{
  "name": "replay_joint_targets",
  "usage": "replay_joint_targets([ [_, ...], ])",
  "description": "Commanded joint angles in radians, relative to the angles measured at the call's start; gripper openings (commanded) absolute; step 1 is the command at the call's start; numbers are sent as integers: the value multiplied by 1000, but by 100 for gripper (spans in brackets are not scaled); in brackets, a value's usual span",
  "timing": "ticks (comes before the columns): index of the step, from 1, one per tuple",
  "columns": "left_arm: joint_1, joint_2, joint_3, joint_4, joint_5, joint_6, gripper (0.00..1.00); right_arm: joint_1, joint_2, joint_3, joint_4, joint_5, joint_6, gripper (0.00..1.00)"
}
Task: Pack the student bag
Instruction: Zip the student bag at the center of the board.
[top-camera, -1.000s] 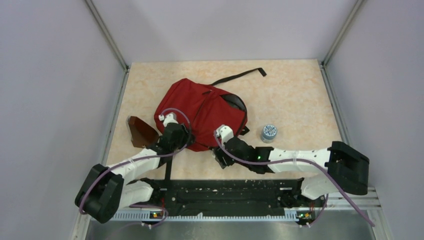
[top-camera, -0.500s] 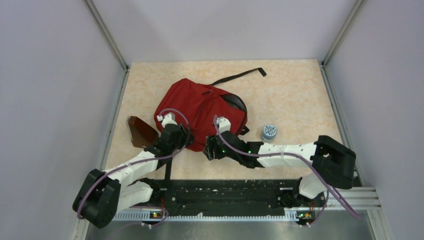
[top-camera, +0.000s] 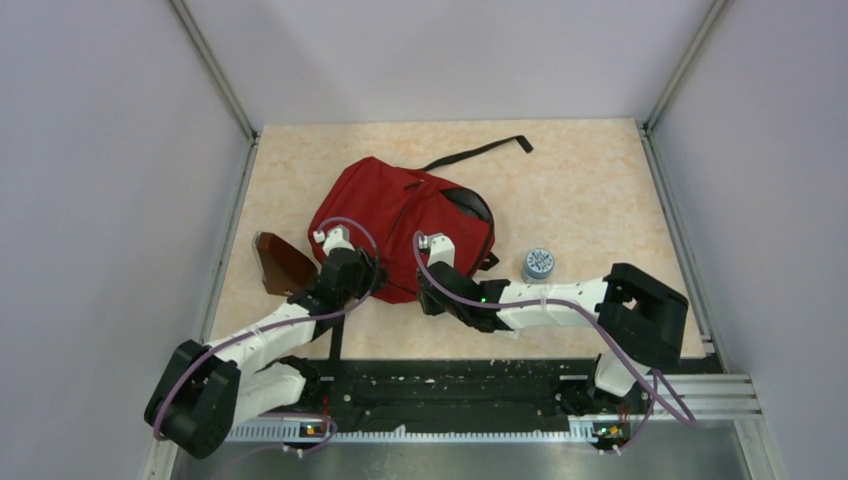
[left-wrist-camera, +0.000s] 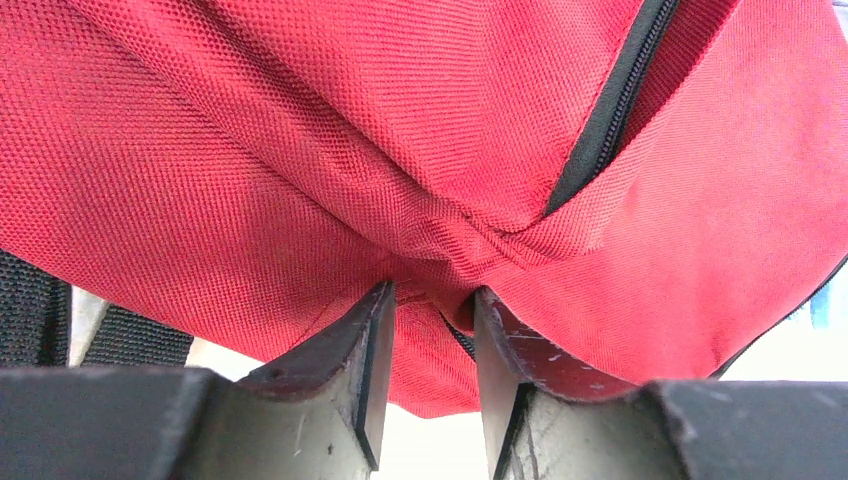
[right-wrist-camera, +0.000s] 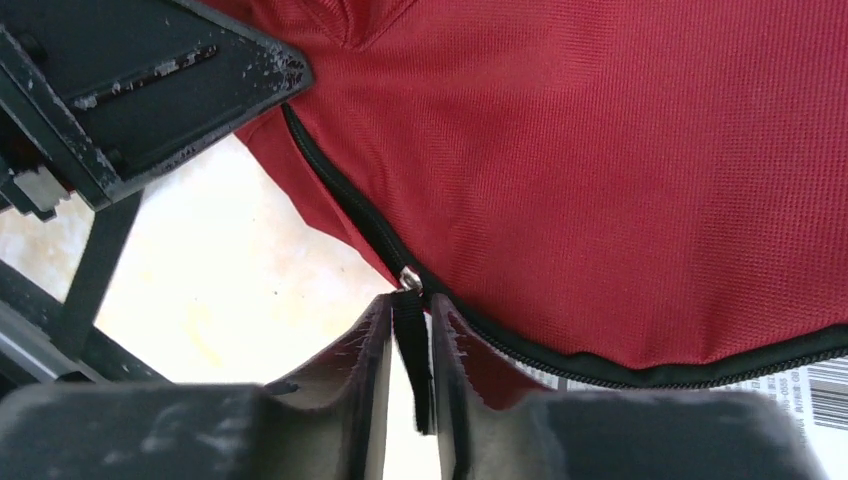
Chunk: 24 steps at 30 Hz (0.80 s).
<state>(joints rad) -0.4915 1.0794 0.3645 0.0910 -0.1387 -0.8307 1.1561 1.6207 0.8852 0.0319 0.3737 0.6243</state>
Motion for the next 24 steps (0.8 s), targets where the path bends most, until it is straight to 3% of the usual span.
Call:
replay_joint_targets([
  [1, 9, -22, -8, 33, -28, 26, 37, -2, 9, 32, 4, 5, -4, 3],
  [10, 37, 27, 124, -15, -77, 139, 0, 0, -35, -55, 5, 24, -90, 0],
  [24, 201, 242, 416, -11, -104, 415, 0, 18, -150, -121, -132, 294, -125, 0],
])
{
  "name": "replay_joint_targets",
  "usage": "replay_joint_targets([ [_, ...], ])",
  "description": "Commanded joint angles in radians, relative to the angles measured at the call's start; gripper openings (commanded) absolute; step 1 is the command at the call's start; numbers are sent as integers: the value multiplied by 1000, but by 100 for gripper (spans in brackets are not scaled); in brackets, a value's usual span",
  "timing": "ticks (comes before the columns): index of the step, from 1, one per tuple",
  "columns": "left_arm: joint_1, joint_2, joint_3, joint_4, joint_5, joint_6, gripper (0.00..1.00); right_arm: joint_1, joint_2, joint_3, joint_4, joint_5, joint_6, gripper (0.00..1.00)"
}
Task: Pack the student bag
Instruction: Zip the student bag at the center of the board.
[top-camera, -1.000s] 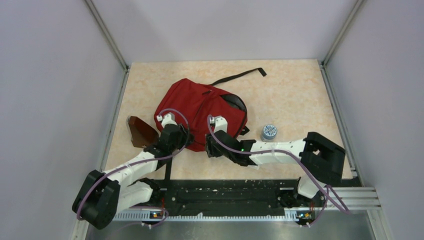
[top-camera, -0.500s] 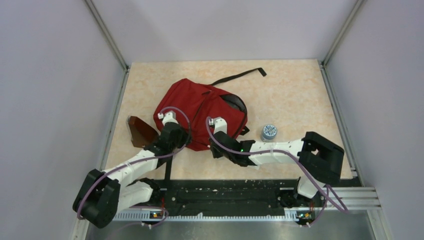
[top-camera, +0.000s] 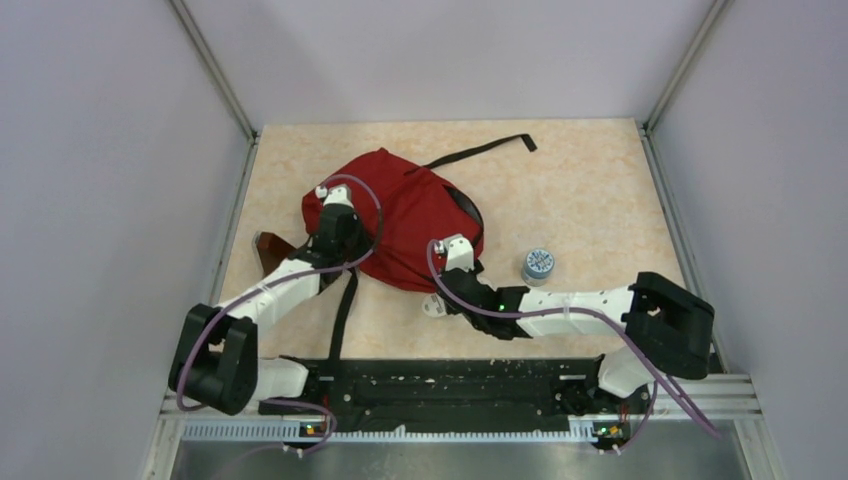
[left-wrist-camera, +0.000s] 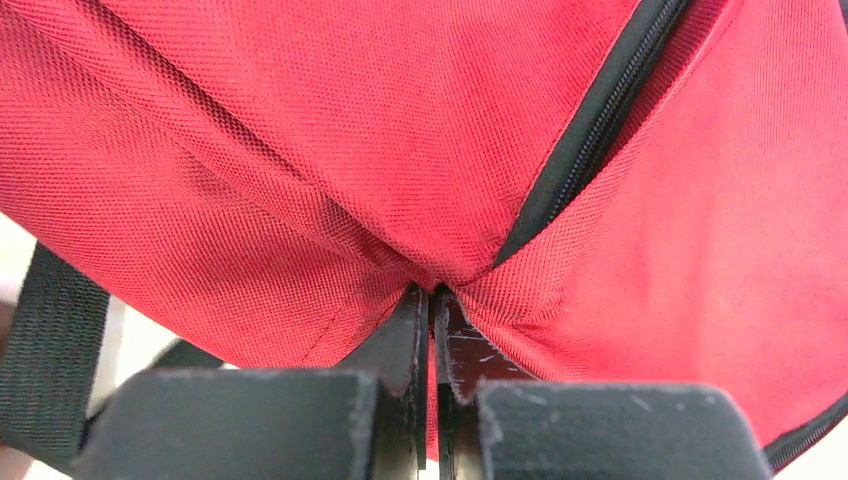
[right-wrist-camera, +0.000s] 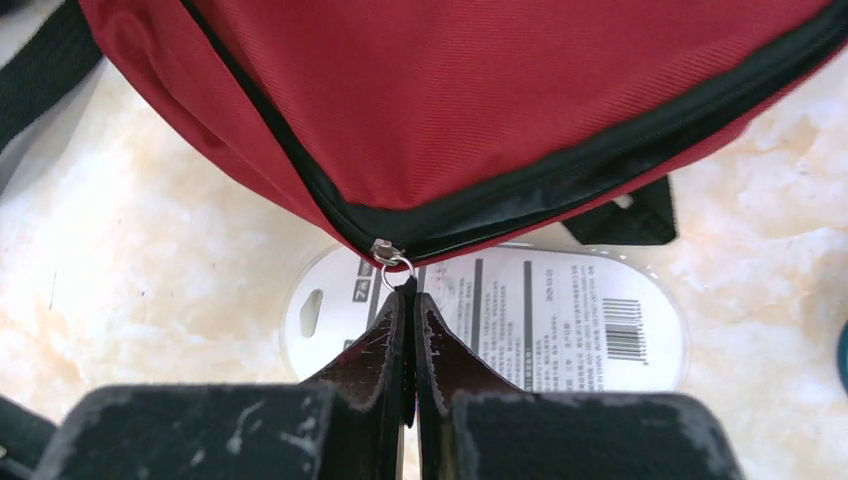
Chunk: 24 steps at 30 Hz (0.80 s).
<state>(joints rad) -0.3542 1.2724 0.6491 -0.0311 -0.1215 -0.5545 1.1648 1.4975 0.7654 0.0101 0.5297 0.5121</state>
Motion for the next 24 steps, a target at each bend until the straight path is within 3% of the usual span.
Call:
replay_joint_targets([
  [1, 71, 68, 163, 105, -130, 154, 0, 6, -24, 8, -123, 158, -11, 0],
  [5, 80, 102, 260, 63, -101, 193, 0, -27, -30, 27, -109, 155, -34, 0],
  [6, 80, 101, 276, 47, -71, 192, 5, -34, -38, 26, -86, 130, -50, 0],
  [10, 72, 62, 267, -47, 48, 145, 43, -43, -76, 0, 48, 1, -113, 0],
  [14, 23, -53, 121, -30, 69, 24, 63, -43, -75, -6, 107, -79, -108, 0],
  [24, -177, -233, -161, 134, 74, -288, 76, -43, -33, -14, 177, -168, -86, 0],
])
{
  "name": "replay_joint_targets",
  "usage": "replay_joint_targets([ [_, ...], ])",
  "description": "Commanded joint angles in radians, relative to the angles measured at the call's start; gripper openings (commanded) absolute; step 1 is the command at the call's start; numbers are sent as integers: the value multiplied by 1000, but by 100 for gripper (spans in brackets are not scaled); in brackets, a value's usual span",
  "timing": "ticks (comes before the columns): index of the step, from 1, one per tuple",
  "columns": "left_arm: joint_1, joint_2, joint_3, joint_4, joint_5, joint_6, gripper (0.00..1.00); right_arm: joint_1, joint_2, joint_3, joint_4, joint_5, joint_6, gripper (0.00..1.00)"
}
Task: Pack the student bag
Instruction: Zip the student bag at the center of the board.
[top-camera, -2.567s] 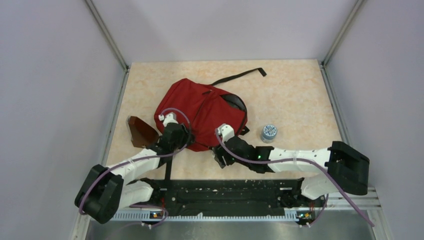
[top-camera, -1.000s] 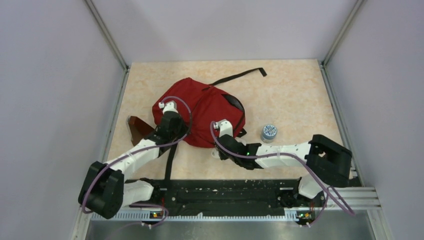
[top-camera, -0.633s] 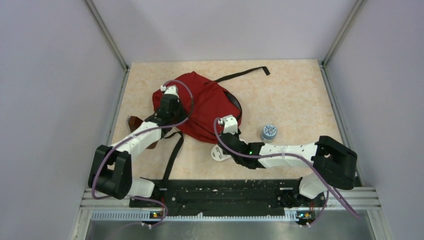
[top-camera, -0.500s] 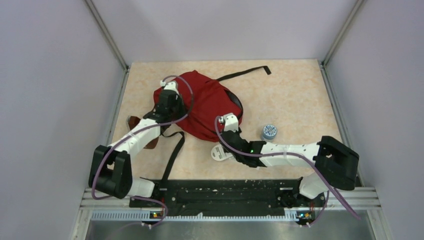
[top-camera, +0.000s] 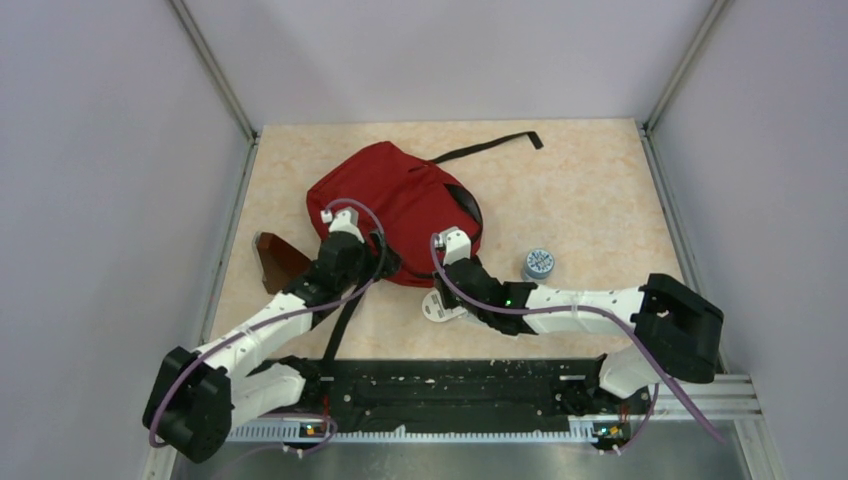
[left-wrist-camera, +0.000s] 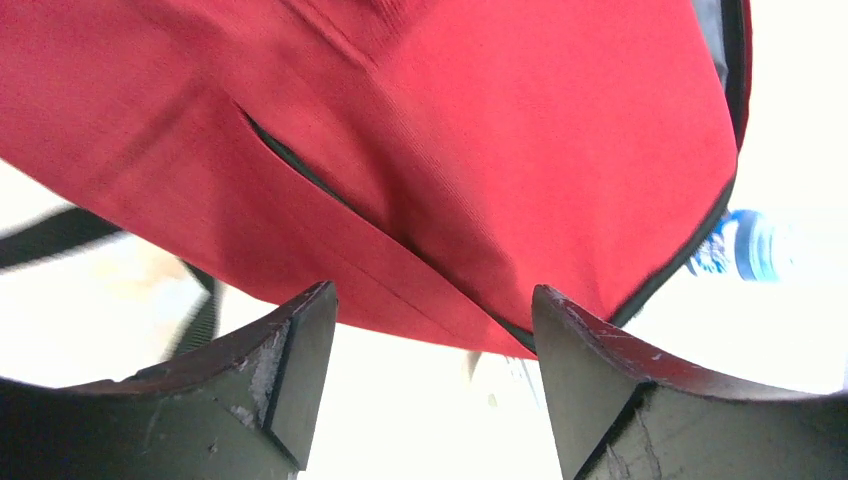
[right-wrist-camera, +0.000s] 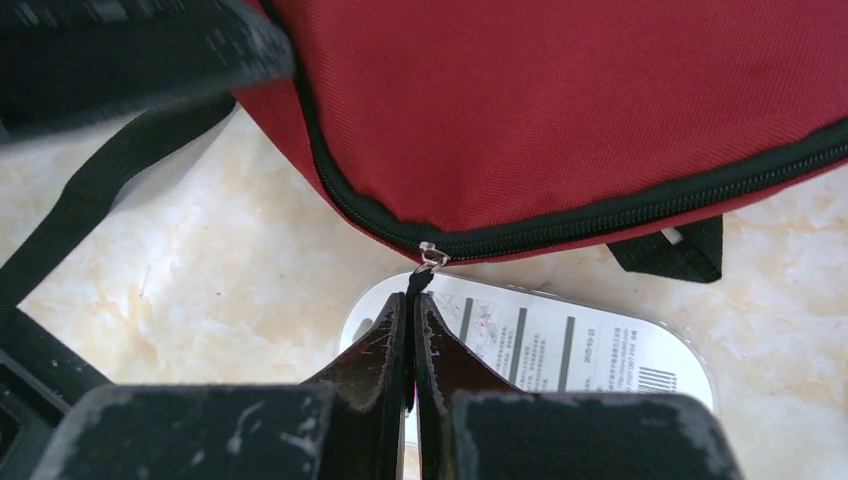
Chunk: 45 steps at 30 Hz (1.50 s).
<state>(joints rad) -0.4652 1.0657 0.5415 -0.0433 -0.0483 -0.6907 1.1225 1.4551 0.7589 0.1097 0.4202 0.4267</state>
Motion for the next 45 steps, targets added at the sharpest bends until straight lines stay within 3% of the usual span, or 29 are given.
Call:
replay_joint_targets([
  [1, -83, -22, -64, 169, -1, -172, 76, -1, 11, -7, 81, -62, -2, 0],
  [15, -169, 152, -117, 357, 43, -324, 85, -1, -10, -35, 110, -57, 3, 0],
  [24, -286, 90, -200, 346, -99, -432, 85, 0, -9, -41, 119, -46, -3, 0],
  [37, -288, 125, -167, 395, -228, -411, 87, 0, -19, -54, 120, -54, -9, 0],
  [40, -288, 141, -163, 395, -265, -414, 80, -1, -21, -59, 124, -55, -6, 0],
  [45, -288, 176, -149, 407, -278, -403, 55, -1, -16, -61, 125, -56, -9, 0],
])
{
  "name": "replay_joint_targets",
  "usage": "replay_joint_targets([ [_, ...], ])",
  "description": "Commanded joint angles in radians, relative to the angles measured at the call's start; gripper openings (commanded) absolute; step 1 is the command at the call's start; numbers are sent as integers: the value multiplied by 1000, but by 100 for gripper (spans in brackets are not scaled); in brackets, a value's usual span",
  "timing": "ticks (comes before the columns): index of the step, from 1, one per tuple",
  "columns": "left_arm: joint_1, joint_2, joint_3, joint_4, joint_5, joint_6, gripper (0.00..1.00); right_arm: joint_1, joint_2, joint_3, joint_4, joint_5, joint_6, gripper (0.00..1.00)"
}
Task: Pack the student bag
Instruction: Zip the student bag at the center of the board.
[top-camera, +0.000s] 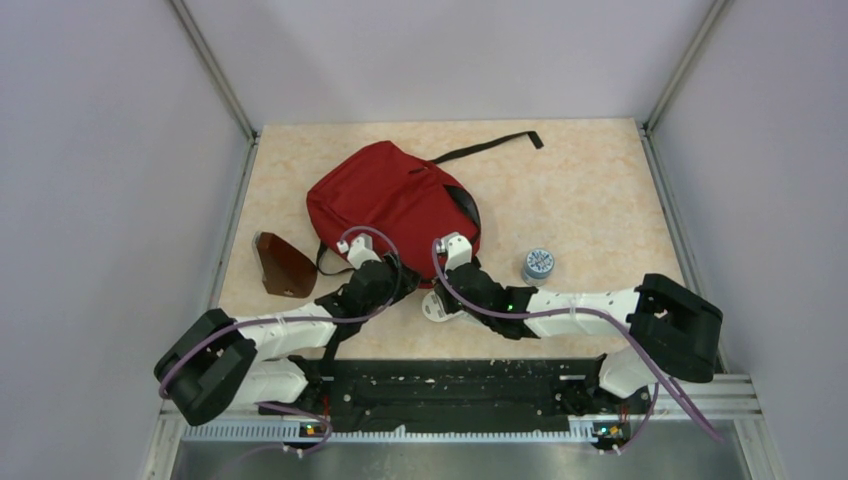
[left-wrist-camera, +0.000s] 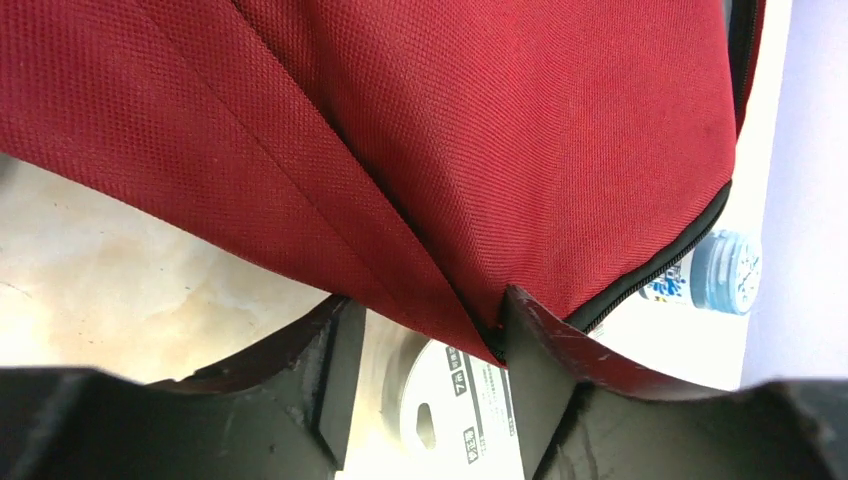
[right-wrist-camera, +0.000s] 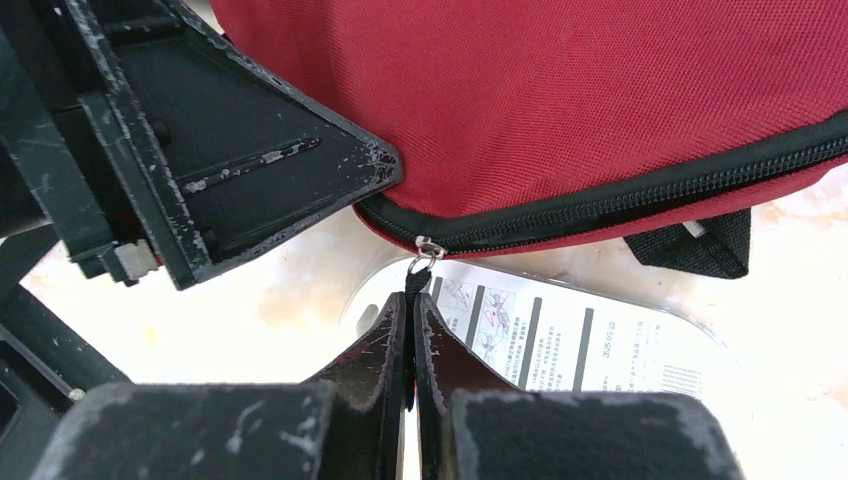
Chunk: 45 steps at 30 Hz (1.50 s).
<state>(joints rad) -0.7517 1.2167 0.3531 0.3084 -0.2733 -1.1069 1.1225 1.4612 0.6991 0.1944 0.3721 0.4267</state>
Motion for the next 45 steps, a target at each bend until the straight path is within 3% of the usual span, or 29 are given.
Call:
replay_joint_targets([
  [1, -2, 31, 44, 55, -59, 18, 48, 0, -22, -1, 40, -7, -11, 0],
  [6, 0, 16, 46, 22, -92, 48, 2, -1, -14, 10, 6, 71, -32, 0],
  [7, 0, 4, 44, 7, -100, 56, 0, 0, -7, 20, -19, 113, -38, 0],
  [11, 2, -73, 30, -71, -125, 102, 0, -20, 31, 55, -99, 274, -70, 0],
  [17, 22, -199, 10, -258, -125, 166, 0, -138, 8, 74, -121, 271, -102, 0],
  [25, 38, -401, -2, -509, -158, 217, 0, -399, 58, 143, -26, 77, -177, 0],
  [30, 41, -485, -3, -578, -161, 251, 0, -448, 118, 220, 19, -36, -273, 0],
  [31, 41, -493, 6, -585, -154, 270, 2, -448, 117, 229, 20, -62, -286, 0],
  [32, 41, -495, 17, -588, -144, 292, 11, -448, 111, 232, 25, -94, -294, 0],
  [35, 41, -482, 70, -579, -98, 392, 51, -448, 81, 216, 43, -191, -297, 0],
  [37, 39, -466, 116, -548, -35, 493, 62, -448, 57, 194, 51, -233, -292, 0],
  [45, 14, -252, 330, -356, 161, 738, 66, -448, 21, 145, 51, -272, -270, 0],
])
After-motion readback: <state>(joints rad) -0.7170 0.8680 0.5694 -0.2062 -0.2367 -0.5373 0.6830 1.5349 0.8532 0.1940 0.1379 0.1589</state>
